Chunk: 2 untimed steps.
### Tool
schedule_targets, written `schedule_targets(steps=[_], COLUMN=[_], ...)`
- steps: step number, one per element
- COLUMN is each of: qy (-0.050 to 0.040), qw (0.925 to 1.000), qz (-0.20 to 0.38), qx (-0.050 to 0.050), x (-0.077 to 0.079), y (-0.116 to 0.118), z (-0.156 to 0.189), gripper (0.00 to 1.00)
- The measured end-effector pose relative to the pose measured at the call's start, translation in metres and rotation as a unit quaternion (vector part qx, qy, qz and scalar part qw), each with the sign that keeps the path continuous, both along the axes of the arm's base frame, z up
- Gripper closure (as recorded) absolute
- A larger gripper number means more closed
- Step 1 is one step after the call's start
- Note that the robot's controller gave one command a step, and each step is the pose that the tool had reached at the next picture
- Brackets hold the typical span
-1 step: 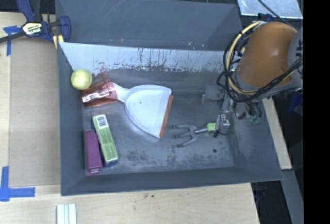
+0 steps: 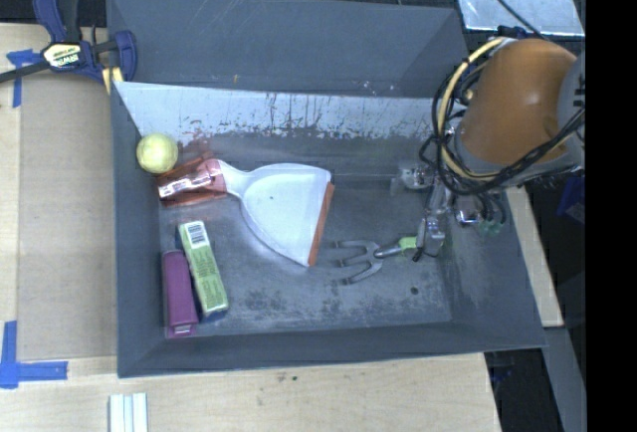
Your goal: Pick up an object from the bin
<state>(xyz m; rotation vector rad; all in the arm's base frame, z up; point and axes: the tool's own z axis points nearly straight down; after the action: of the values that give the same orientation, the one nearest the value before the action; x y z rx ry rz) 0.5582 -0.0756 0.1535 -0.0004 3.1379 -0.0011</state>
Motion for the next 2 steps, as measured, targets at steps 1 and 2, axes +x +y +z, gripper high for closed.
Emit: schedule_targets(steps=[1,2], qy=[0.0020,-0.0010], qw=[0.9950,0.9925], qz=[0.100,0.122], qx=[0.000,-0.001], x=[-0.0080,-0.0057], y=[0.0208,0.0211], z=[-0.0850,-0.0829], gripper=[0.00,0.00])
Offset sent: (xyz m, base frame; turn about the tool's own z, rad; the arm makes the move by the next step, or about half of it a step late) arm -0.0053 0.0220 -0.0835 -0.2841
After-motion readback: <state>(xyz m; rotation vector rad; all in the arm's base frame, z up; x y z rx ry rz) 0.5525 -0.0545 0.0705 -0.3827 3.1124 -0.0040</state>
